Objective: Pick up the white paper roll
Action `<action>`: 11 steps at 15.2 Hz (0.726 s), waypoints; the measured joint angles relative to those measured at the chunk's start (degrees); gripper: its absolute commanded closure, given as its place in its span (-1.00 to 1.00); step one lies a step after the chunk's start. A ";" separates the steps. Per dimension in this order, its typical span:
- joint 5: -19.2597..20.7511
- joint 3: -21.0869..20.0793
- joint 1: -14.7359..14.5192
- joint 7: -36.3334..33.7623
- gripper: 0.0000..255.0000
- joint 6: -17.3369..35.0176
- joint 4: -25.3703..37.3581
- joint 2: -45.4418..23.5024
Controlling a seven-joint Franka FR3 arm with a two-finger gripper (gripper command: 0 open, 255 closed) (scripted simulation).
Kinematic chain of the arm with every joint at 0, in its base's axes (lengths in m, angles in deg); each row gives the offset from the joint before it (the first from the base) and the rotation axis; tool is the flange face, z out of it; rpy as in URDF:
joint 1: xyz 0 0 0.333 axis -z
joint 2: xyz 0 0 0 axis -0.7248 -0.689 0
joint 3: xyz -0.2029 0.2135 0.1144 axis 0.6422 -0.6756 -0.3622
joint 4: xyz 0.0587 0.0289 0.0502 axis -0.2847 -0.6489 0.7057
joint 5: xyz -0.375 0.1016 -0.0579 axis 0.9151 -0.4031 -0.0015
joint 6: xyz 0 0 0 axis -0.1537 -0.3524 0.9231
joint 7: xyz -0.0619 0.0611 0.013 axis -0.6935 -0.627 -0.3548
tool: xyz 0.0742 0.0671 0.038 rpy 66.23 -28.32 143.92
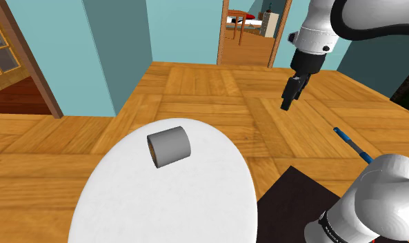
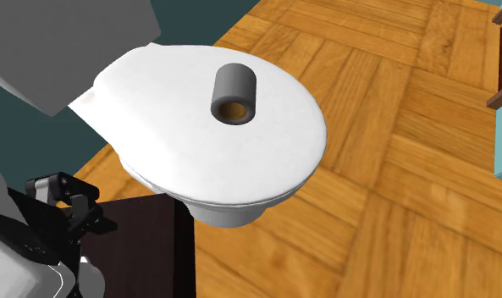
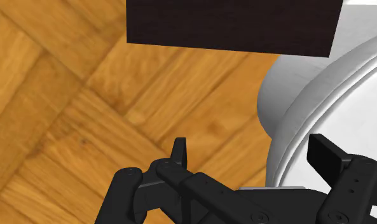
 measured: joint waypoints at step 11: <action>-21.47 3.96 -4.29 -5.28 -1.00 9.11 -3.65 -8.52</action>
